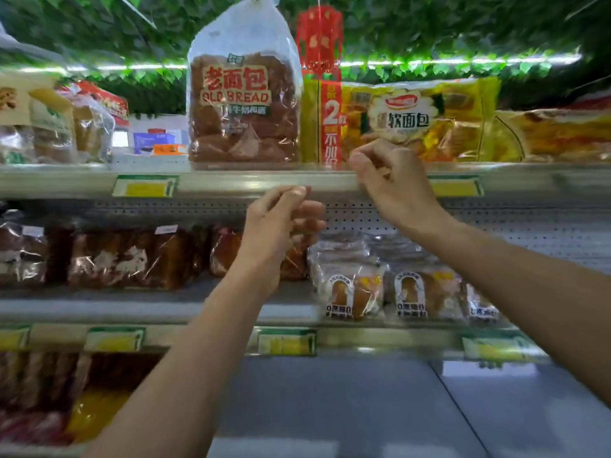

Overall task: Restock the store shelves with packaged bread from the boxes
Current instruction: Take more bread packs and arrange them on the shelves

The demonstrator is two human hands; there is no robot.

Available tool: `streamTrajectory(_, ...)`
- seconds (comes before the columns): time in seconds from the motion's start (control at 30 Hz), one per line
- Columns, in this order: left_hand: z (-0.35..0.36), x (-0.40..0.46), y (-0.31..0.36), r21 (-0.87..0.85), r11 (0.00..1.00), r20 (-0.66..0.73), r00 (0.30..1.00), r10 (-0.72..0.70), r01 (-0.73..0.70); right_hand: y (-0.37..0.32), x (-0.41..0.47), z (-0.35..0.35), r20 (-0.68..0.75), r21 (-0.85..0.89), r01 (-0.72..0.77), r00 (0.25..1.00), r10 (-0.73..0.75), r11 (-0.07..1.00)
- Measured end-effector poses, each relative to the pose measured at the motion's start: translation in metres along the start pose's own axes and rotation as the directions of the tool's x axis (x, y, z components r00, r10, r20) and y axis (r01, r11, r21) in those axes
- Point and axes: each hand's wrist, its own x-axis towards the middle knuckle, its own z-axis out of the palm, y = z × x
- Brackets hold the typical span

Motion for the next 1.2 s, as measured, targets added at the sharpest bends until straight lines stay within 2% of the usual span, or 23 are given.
streamTrajectory(0.3, 0.057, -0.06, -0.07, -0.019, 0.946, 0.042, 0.946, -0.323, 0.324, 0.04, -0.083, -0.027, 0.048, 0.14, -0.028, 0.999, 0.021, 0.99)
streamTrajectory(0.53, 0.079, -0.098, -0.104, 0.056, 0.858, 0.16, 0.844, -0.513, 0.511, 0.059, -0.16, -0.058, 0.195, 0.226, -0.295, 0.948, 0.253, 0.928)
streamTrajectory(0.63, 0.087, -0.12, -0.118, 0.07, 0.809, 0.19, 0.788, -0.586, 0.584, 0.07, -0.194, -0.072, 0.258, 0.187, -0.401, 0.901, 0.349, 0.897)
streamTrajectory(0.73, 0.097, -0.14, -0.138, 0.102, 0.757, 0.204, 0.731, -0.651, 0.645, 0.086, -0.231, -0.087, 0.315, 0.086, -0.518, 0.824, 0.47, 0.851)
streamTrajectory(0.87, 0.12, -0.171, -0.171, 0.131, 0.677, 0.246, 0.638, -0.73, 0.724, 0.111, -0.289, -0.118, 0.375, -0.061, -0.663, 0.678, 0.632, 0.747)
streamTrajectory(1.03, 0.147, -0.221, -0.219, 0.192, 0.57, 0.281, 0.512, -0.812, 0.799, 0.151, -0.373, -0.156, 0.351, -0.147, -0.799, 0.509, 0.786, 0.583)
streamTrajectory(1.2, 0.176, -0.289, -0.289, 0.3, 0.44, 0.275, 0.365, -0.89, 0.847, 0.192, -0.48, -0.194, 0.388, -0.24, -0.901, 0.251, 0.887, 0.36)
